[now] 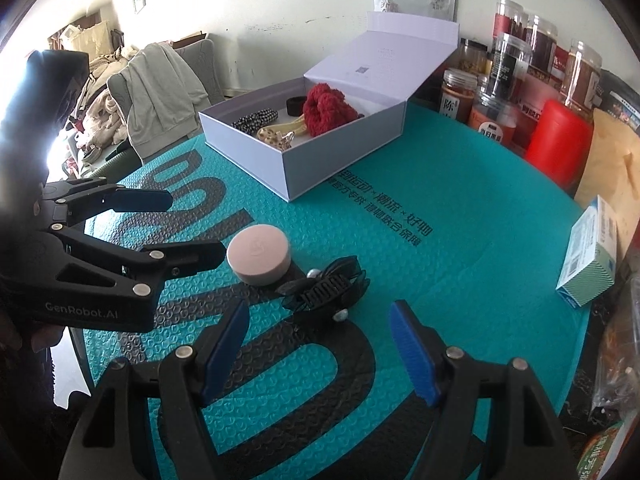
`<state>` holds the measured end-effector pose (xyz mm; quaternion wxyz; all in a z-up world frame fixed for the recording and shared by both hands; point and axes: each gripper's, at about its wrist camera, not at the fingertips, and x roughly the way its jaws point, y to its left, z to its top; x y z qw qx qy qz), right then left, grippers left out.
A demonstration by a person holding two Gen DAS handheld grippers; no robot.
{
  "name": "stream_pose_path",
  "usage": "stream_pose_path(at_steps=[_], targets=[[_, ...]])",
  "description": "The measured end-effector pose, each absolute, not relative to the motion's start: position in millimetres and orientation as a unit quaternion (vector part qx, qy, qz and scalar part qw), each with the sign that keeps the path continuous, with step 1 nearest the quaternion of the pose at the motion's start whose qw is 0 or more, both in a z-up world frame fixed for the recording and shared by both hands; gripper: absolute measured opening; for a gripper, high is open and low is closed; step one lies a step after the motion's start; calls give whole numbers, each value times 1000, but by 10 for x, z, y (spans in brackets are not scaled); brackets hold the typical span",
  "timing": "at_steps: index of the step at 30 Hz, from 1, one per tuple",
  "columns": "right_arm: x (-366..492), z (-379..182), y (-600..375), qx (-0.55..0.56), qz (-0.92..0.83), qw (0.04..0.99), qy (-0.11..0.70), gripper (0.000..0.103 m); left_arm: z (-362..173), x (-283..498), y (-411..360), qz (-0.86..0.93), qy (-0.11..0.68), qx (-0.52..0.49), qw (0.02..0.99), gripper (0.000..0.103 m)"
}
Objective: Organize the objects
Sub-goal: 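Move both grippers back from the box toward the black claw clip and pink compact, then grasp the pink compact with the left gripper while the right grasps the black claw clip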
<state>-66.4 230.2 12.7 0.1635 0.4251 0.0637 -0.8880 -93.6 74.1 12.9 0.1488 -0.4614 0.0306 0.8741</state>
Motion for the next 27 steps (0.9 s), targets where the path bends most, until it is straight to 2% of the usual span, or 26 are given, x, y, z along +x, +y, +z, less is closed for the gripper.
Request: stream_pose_path(at_steps=[22,27], targets=[[-987,-198,2271,444,-877,175,53,72,-261,-1343,834,851,-4,-492,182,83],[-1003,-235,2279,448,-873,183,63,61,-315,-1385,887,845,1,-497,197,83]])
